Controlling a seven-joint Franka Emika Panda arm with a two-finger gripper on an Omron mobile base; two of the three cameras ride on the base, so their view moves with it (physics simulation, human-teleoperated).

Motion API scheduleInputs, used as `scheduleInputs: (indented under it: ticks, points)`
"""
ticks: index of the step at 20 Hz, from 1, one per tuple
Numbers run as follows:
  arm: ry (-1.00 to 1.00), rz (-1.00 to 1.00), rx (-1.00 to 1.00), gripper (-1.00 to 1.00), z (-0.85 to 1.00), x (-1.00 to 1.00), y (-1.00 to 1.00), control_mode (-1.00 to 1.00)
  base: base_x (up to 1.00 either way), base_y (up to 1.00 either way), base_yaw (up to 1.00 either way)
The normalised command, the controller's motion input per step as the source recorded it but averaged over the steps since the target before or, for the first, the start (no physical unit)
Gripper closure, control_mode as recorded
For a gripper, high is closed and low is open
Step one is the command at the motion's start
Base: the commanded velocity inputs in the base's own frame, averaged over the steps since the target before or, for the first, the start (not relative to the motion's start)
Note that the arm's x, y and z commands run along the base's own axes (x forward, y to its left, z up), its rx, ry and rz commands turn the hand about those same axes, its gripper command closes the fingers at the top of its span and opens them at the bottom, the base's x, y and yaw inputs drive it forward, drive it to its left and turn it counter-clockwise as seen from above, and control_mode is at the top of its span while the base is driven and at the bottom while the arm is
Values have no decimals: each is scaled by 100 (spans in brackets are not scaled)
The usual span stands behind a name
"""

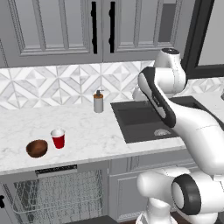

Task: Pick up the cup and bowl from the counter, place them in the dishwasher, and close the dishwasher door.

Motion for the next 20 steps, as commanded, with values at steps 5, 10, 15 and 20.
scheduleInputs:
  ticks: [5,10,15,20]
  points:
    - [0,7,0,-100,0,-40,15,-100,0,0,0]
    - [0,6,7,-100,-27,-60,61,-100,0,0,0]
    - [0,5,10,-100,-50,-65,92,-100,0,0,0]
    - [0,8,2,-100,-38,-38,90,-100,0,0,0]
